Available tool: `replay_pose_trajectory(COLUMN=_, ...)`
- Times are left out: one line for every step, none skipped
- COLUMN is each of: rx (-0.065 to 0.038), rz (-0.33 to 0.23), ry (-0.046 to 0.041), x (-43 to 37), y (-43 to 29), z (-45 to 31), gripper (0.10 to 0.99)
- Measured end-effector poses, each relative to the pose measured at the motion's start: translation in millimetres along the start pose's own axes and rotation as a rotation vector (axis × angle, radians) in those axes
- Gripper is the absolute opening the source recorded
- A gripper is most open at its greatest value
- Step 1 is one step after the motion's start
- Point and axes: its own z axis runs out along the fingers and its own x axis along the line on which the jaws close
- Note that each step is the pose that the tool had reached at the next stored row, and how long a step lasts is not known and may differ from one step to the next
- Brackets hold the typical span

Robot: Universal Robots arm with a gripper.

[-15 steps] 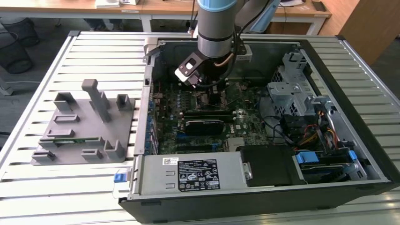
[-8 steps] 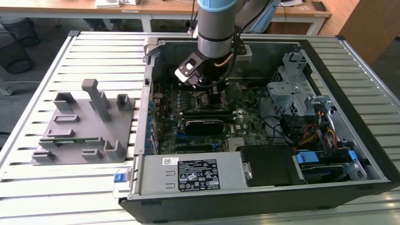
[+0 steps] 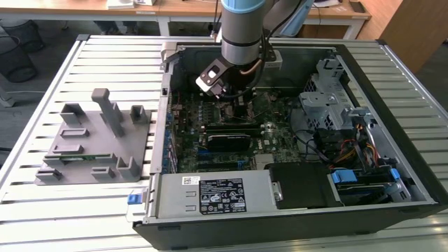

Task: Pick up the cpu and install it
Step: 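Place the cpu into insertion slot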

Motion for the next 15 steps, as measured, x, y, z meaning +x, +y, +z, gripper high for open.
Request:
replay_pose_trajectory(rx=0.000, rz=0.000, ry=0.0000, x=0.2, y=0.0, z=0.0, gripper=0.525)
replay_pose_trajectory(rx=0.000, rz=0.000, ry=0.0011, x=0.6, y=0.1, z=0.3, gripper=0.525)
replay_pose_trajectory(rx=0.000, rz=0.000, ry=0.0011, x=0.9, y=0.1, z=0.4, gripper=0.537)
replay_pose_trajectory(rx=0.000, rz=0.000, ry=0.0007, x=1.0, y=0.1, z=0.3, gripper=0.537)
replay_pose_trajectory(rx=0.000, rz=0.000, ry=0.0003, x=1.0, y=0.1, z=0.3, gripper=0.600)
replay_pose_trajectory(rx=0.000, rz=0.000, ry=0.0002, x=1.1, y=0.1, z=0.2, gripper=0.600)
replay_pose_trajectory(rx=0.000, rz=0.000, ry=0.0002, x=1.1, y=0.1, z=0.2, gripper=0.600)
replay_pose_trajectory(rx=0.000, rz=0.000, ry=0.0003, x=1.1, y=0.1, z=0.2, gripper=0.600)
replay_pose_trajectory(rx=0.000, rz=0.000, ry=0.0003, x=1.1, y=0.2, z=0.1, gripper=0.600)
replay_pose_trajectory(rx=0.000, rz=0.000, ry=0.0001, x=1.2, y=0.2, z=-0.2, gripper=0.600)
replay_pose_trajectory(rx=0.000, rz=0.000, ry=0.0002, x=1.2, y=0.2, z=-0.6, gripper=0.600)
replay_pose_trajectory(rx=0.000, rz=0.000, ry=0.0004, x=1.2, y=0.2, z=-0.9, gripper=0.600)
replay_pose_trajectory(rx=0.000, rz=0.000, ry=0.0005, x=1.2, y=0.2, z=-0.9, gripper=0.600)
replay_pose_trajectory(rx=0.000, rz=0.000, ry=0.0005, x=1.2, y=0.2, z=-0.9, gripper=0.600)
replay_pose_trajectory(rx=0.000, rz=0.000, ry=0.0001, x=1.2, y=0.2, z=-1.0, gripper=0.600)
